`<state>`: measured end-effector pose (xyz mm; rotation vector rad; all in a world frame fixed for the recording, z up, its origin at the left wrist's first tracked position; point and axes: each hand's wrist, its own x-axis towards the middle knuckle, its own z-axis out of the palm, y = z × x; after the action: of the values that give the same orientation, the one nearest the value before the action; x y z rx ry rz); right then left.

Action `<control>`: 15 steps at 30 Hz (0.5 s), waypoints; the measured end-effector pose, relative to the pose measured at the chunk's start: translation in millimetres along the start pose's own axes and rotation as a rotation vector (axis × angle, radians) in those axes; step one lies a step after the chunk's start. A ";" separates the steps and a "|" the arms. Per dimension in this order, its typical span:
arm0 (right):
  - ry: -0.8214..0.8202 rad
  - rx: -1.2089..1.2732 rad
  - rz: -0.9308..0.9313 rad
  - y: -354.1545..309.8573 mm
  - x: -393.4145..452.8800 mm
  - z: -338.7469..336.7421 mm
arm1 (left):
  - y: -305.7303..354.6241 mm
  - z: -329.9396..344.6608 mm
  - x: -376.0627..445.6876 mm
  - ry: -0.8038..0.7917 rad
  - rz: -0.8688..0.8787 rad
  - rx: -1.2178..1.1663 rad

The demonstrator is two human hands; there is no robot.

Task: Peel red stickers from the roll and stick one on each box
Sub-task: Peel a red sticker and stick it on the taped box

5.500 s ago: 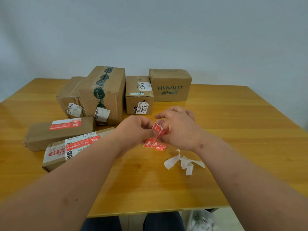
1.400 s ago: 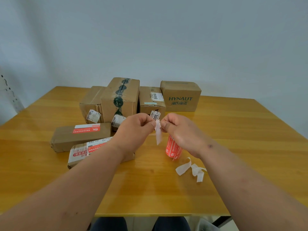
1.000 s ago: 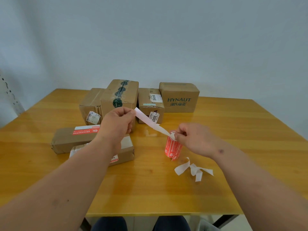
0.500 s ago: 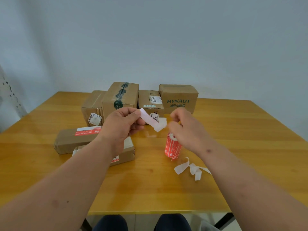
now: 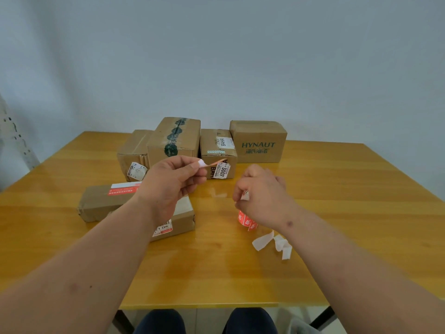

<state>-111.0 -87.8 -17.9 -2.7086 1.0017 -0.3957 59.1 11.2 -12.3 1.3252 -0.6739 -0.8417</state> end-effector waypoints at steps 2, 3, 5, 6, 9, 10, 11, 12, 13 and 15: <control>0.017 -0.063 0.012 -1.8 3.2 -0.1 | -1.2 3.1 -1.5 -0.042 0.004 0.037; 0.004 -0.092 0.031 -2.6 4.5 -1.3 | -1.5 4.0 -2.3 -0.059 0.005 0.051; 0.000 -0.075 0.075 -1.3 9.3 -3.6 | -1.8 3.6 -2.6 -0.082 0.009 0.084; 0.002 0.001 0.120 -0.5 11.5 -5.4 | -2.2 2.6 -2.0 -0.092 0.015 0.107; 0.035 0.480 0.291 -1.5 14.3 -11.4 | -2.2 1.0 -1.4 -0.139 0.033 0.193; 0.035 0.626 0.337 -1.8 15.7 -12.5 | -1.9 1.5 -1.3 -0.157 0.041 0.227; 0.027 0.723 0.364 -2.2 16.9 -14.6 | -1.3 2.2 -1.6 -0.181 0.050 0.264; 0.011 0.778 0.363 -0.9 19.2 -14.4 | -0.1 3.5 -2.1 -0.205 0.061 0.302; -0.003 0.815 0.346 -0.6 20.9 -14.4 | 1.5 5.0 -3.1 -0.225 0.070 0.336; -0.004 0.847 0.303 0.4 24.8 -13.3 | 4.0 6.3 -3.4 -0.250 0.076 0.377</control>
<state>-97.4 -106.0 -1.2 -1.7786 0.9368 -0.5870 52.6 10.7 -7.2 1.5310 -1.1148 -0.8530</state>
